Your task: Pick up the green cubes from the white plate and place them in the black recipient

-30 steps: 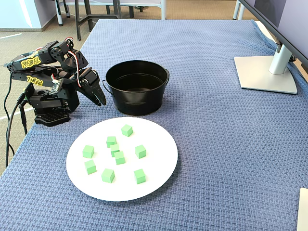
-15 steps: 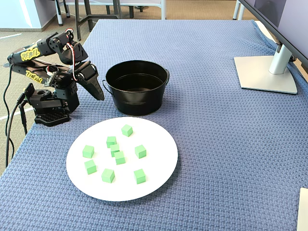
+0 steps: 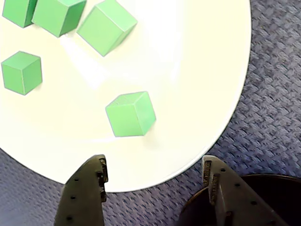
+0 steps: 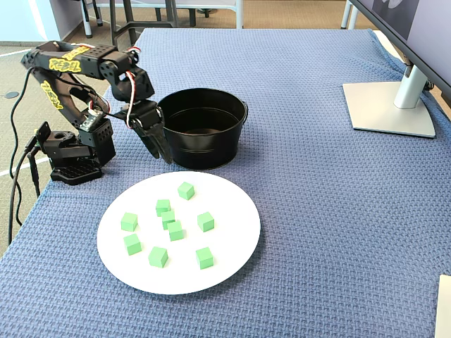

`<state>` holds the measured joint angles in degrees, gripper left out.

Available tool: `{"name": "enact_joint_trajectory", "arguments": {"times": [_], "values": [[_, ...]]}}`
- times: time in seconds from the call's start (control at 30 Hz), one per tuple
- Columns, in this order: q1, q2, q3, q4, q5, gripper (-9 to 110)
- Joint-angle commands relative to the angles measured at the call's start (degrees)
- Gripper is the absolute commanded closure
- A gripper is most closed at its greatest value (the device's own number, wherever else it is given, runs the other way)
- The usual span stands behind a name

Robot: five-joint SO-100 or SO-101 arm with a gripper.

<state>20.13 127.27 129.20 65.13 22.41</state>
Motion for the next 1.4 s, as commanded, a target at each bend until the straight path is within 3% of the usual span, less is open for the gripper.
{"name": "enact_joint_trajectory", "arguments": {"times": [0.0,0.47,0.9,1.37], "values": [[1.6,-6.2,-8.1,0.9,-2.3,79],[6.2,-30.1,-25.8,4.3,-20.9,77],[8.2,-42.0,-31.8,3.5,-21.0,78],[2.9,-46.1,-34.0,2.2,-18.9,78]]}}
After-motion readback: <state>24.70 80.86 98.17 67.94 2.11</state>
